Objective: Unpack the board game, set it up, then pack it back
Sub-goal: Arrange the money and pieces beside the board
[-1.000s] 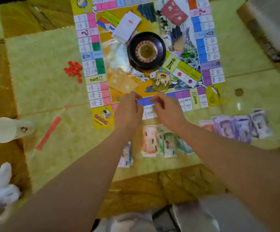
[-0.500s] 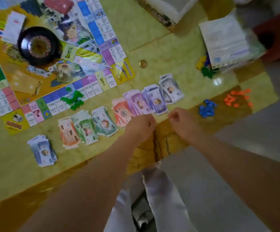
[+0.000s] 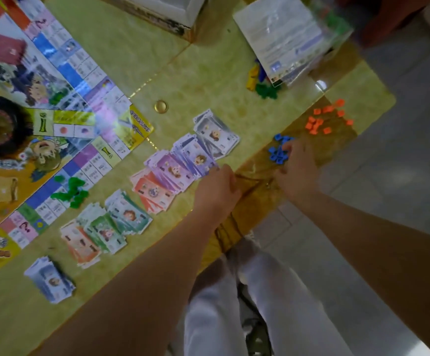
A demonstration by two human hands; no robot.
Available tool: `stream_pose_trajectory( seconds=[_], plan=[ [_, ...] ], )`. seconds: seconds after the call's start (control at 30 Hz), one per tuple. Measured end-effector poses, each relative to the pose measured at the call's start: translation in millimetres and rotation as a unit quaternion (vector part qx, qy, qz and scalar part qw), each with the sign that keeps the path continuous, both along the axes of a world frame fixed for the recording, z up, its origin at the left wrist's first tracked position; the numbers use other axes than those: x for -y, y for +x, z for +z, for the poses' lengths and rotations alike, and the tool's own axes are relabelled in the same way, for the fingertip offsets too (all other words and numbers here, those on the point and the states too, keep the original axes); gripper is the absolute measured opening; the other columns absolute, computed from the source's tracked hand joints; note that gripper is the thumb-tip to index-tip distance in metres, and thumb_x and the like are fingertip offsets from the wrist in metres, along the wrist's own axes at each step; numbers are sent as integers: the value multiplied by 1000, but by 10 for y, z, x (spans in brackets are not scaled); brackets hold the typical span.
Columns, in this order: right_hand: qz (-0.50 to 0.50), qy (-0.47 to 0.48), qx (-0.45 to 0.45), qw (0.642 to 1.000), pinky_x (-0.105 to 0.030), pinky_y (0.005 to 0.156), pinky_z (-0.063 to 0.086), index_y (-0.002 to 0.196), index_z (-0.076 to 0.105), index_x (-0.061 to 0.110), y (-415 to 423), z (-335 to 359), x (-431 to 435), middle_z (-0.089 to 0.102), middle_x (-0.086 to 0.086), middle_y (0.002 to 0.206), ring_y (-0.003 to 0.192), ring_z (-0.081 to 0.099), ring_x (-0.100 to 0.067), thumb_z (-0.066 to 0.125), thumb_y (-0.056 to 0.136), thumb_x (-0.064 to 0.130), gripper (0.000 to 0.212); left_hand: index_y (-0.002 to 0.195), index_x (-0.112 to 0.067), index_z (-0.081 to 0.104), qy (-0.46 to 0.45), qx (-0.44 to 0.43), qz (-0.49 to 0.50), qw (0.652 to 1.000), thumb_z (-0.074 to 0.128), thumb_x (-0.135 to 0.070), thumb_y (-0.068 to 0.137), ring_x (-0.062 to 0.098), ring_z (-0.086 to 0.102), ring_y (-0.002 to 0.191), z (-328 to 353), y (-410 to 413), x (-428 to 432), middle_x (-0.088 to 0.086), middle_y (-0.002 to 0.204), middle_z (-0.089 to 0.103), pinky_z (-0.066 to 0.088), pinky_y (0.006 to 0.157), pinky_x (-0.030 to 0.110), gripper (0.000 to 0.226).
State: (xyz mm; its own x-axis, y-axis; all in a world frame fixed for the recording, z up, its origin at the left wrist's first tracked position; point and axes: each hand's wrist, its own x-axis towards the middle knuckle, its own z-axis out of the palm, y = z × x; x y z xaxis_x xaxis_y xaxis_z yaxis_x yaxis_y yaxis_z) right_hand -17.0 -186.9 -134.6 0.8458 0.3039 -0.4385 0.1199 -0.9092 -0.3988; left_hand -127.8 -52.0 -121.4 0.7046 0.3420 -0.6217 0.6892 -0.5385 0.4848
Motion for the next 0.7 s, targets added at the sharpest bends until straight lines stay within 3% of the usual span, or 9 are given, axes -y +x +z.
stream_pose_trajectory(
  seconds=[0.07,0.2,0.33,0.47,0.57,0.7],
  plan=[
    [-3,-19,17,1000,-37,83,43,131,41,7,71,-12,81,37,-16,130,114,47,-31,67,77,2,60,110,-13,51,-5,30,8,1000,62,-19,84,20,47,83,28,139,65,2,105,44,37,67,33,28],
    [40,4,1,999,-38,81,47,142,30,11,242,-109,144,27,-17,138,118,45,-35,69,74,0,79,130,-14,39,16,63,-22,998,68,-13,81,25,54,90,-34,473,264,6,126,34,40,62,33,57],
    [119,-10,-19,993,-43,84,53,141,31,15,379,-186,102,24,-13,139,115,50,-35,68,76,-2,77,143,-19,31,66,85,-50,993,71,-16,79,30,57,95,-222,777,406,9,133,29,42,58,33,75],
    [168,6,-23,985,-42,82,53,130,41,10,513,-225,156,31,-10,132,104,56,-33,68,79,3,58,135,-19,39,82,78,-56,992,71,-15,76,29,54,98,-352,964,545,10,128,31,50,66,35,68],
    [212,22,-23,977,-33,76,49,120,49,10,612,-214,235,37,-8,126,97,57,-28,68,82,7,42,121,-14,47,86,94,-77,989,72,-16,75,28,51,95,-398,964,526,10,123,36,42,68,31,52],
    [190,52,-26,980,-25,73,44,115,55,13,689,-177,270,42,-3,122,88,58,-20,59,90,6,27,116,-11,51,90,103,-89,987,71,-14,80,27,52,97,-396,891,496,8,120,40,45,77,33,41]
  ],
)
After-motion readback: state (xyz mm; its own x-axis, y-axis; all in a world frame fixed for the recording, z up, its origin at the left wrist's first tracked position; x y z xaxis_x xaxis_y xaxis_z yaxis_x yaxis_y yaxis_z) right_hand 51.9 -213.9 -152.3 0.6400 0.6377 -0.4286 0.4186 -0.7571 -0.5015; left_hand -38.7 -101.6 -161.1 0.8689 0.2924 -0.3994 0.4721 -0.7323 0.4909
